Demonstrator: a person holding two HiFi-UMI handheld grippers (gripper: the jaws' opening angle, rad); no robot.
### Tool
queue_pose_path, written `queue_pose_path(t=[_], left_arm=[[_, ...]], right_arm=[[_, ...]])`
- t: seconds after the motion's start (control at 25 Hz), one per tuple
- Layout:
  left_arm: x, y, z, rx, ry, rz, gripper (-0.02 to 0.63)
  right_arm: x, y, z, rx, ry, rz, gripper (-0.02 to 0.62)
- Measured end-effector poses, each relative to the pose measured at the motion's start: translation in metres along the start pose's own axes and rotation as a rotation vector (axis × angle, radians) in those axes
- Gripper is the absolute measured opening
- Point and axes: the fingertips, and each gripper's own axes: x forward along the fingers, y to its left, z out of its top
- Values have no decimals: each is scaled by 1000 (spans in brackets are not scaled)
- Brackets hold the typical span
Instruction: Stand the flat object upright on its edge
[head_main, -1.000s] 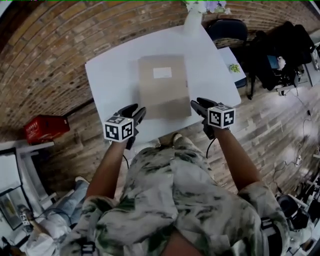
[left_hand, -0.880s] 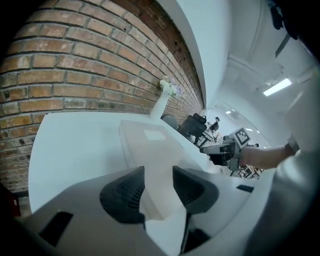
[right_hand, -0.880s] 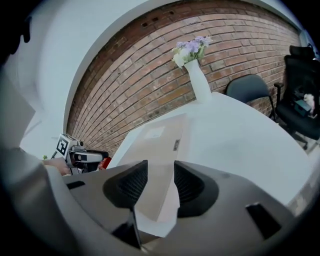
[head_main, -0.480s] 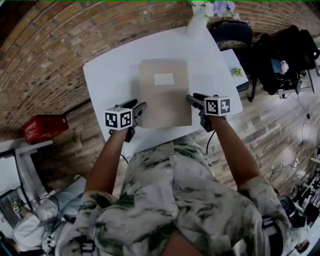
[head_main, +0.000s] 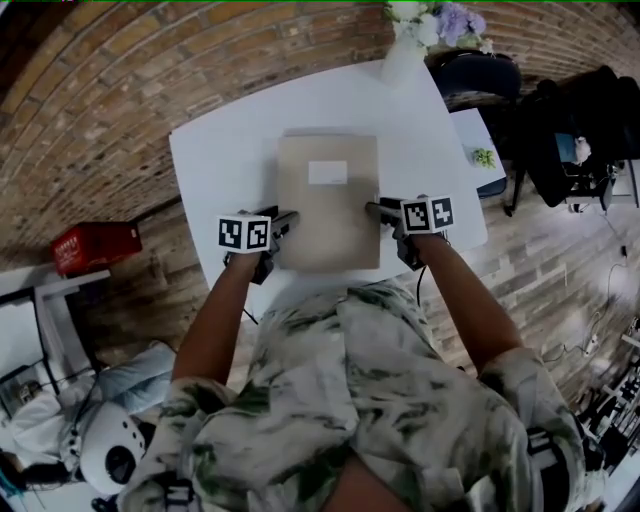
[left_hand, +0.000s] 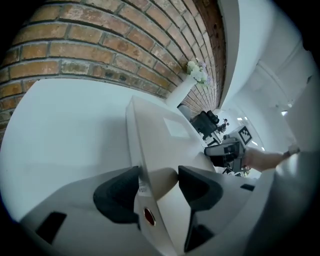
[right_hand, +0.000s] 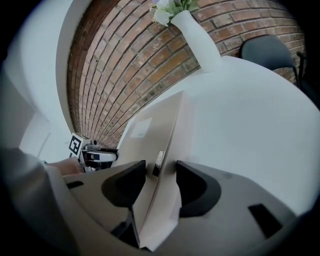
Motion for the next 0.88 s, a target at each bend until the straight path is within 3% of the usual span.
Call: queue_pose_path(t=[0.36,0.88], left_arm=[[1,5,2,-50,6,30,247],[-15,-17,-3,-25,-37,90,244]], right_arm=[[2,2,2,-6,34,25,192],[-16,13,1,-82,56,46,173]])
